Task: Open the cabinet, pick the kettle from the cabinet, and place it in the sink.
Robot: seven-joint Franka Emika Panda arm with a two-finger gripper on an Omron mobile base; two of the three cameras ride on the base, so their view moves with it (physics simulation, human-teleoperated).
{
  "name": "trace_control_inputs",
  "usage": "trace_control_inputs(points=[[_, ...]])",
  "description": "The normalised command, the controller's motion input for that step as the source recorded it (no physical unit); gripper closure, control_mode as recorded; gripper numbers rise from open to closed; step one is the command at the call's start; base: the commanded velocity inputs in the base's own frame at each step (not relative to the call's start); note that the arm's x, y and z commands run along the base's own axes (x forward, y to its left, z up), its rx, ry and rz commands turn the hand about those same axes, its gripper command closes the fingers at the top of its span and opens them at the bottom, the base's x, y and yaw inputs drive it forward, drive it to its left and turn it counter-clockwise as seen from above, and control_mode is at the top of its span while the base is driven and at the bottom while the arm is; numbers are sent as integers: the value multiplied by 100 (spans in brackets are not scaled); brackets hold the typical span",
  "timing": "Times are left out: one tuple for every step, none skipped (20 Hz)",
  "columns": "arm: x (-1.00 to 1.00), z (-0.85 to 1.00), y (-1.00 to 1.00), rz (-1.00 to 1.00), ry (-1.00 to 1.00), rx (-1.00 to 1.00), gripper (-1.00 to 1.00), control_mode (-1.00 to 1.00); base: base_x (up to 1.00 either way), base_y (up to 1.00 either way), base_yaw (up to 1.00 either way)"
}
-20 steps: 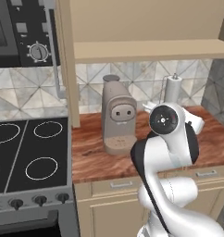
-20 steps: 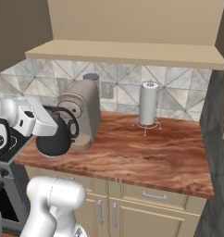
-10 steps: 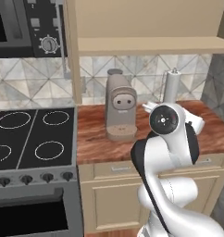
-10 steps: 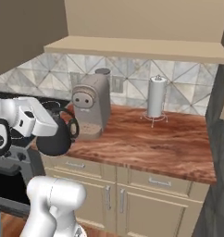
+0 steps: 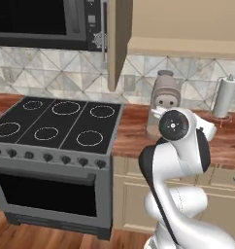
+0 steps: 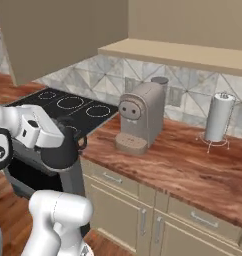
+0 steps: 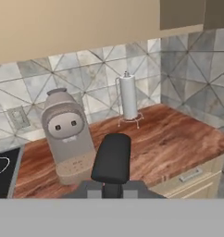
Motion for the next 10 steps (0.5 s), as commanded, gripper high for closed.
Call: trace_control_inputs(points=[[0, 0, 0, 0, 0, 0, 100, 100, -24, 6, 57], [0, 0, 0, 0, 0, 0, 100, 100, -22, 7, 57], [0, 0, 0, 0, 0, 0, 100, 100, -22, 7, 57], [0, 0, 0, 0, 0, 0, 100, 100, -21, 7, 56], [0, 0, 0, 0, 0, 0, 100, 100, -19, 6, 55], [0, 0, 0, 0, 0, 0, 100, 100, -18, 8, 54], [0, 0, 0, 0, 0, 0, 100, 100, -17, 8, 53], [0, 0, 0, 0, 0, 0, 100, 100, -16, 8, 52], [0, 0, 0, 0, 0, 0, 100, 100, -14, 9, 51], [0, 0, 0, 0, 0, 0, 100, 100, -13, 10, 50]])
